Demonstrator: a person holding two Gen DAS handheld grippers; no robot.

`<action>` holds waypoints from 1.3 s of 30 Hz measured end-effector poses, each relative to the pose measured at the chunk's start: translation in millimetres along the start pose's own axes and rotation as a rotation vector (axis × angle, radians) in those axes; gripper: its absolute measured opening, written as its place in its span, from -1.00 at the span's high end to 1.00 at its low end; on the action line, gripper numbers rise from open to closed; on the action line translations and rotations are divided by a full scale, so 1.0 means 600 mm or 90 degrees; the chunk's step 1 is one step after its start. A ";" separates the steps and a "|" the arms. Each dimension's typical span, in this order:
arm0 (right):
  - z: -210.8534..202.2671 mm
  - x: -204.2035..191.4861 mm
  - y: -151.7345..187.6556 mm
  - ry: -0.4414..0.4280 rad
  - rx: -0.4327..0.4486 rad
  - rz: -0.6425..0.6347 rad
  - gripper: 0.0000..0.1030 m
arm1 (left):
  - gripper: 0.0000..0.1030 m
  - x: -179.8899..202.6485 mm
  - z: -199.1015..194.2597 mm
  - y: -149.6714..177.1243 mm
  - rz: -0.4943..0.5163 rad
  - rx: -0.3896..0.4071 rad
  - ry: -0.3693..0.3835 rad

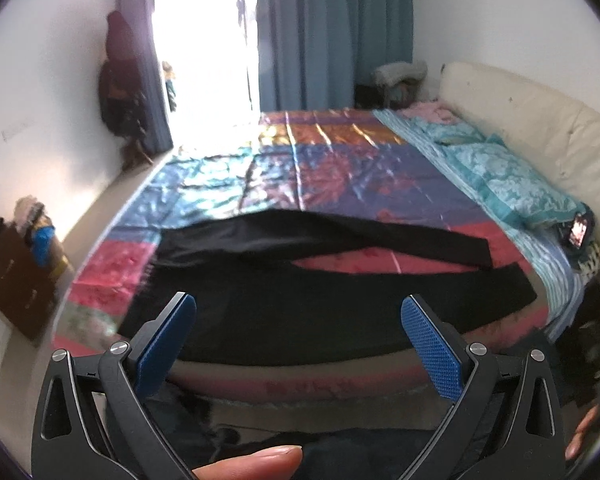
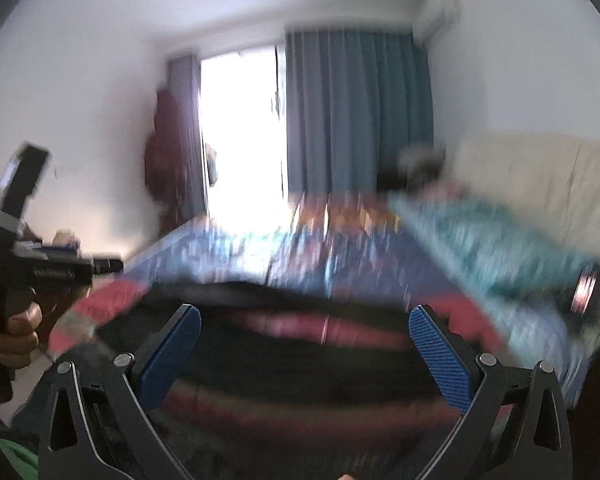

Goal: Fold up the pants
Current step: 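Lower both tools toward the black trousers on the bed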

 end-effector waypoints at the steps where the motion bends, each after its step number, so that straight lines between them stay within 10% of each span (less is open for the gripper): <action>1: 0.016 0.001 0.005 0.004 -0.020 0.006 -1.00 | -0.99 0.006 0.011 -0.002 0.003 -0.007 0.005; 11: 0.149 0.010 0.045 0.018 -0.146 -0.042 -1.00 | -1.00 0.037 0.114 -0.010 0.052 -0.076 0.005; 25: 0.244 0.085 0.036 0.079 -0.168 0.001 -1.00 | -0.99 0.011 0.196 -0.073 0.030 -0.085 -0.025; 34: 0.359 0.291 -0.041 0.148 -0.152 -0.054 -1.00 | -0.99 0.018 0.245 -0.059 0.027 -0.142 -0.013; 39: 0.519 0.407 -0.020 0.150 -0.303 -0.181 -0.44 | -0.99 0.010 0.271 -0.032 0.021 -0.194 -0.028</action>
Point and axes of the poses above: each gripper's, at about its wrist camera, not at the fingertips, and z roughly the way its jaws point, x to its right, y to its underside, the point moved 3 cm from there along z, roughly the way its jaws point, and after that the axes turned 13 degrees about z, right-handed, at the moved point
